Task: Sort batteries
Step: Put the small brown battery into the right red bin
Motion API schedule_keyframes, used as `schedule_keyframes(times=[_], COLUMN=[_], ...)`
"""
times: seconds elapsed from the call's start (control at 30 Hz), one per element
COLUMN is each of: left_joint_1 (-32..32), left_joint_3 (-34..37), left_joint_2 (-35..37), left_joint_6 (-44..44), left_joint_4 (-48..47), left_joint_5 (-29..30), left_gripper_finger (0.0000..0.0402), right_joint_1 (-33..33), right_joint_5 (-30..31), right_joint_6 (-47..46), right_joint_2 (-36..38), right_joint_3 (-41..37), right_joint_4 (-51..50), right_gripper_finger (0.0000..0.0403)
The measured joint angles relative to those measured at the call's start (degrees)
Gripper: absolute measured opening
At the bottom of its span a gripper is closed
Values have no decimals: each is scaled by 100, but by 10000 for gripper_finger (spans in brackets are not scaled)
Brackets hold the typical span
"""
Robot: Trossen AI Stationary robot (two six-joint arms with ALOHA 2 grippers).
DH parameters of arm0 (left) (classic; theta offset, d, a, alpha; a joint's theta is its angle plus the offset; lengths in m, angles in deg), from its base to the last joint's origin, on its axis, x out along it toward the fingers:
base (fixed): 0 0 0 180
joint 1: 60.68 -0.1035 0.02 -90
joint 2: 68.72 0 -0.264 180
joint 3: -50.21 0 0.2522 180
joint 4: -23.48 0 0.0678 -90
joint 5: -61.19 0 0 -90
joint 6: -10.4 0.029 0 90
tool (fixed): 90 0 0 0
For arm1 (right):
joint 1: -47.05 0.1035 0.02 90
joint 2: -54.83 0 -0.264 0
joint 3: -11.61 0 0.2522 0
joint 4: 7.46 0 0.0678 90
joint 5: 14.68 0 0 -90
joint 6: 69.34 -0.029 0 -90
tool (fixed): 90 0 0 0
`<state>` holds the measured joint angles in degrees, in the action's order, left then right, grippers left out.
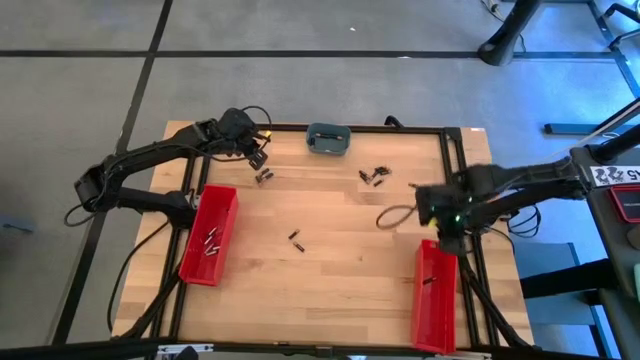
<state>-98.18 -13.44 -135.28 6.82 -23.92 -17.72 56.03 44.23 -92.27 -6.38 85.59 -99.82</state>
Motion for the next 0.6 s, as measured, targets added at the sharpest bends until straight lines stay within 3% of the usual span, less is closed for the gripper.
schedule_keyframes(times=[0.27,0.47,0.6], left_joint_1=[0,0,0], left_joint_3=[0,0,0], left_joint_2=[0,0,0], left_joint_6=[-8,-6,-3], left_joint_4=[6,8,8], left_joint_5=[0,0,0], left_gripper_finger=[82,82,82], right_joint_1=[1049,1129,1127], right_joint_5=[-316,-233,-157], right_joint_6=[-965,-1740,-1848], right_joint_2=[-294,-548,-555], right_joint_3=[-1307,-1736,-1688], right_joint_4=[1772,1834,1797], right_gripper_finger=[19,24,64])
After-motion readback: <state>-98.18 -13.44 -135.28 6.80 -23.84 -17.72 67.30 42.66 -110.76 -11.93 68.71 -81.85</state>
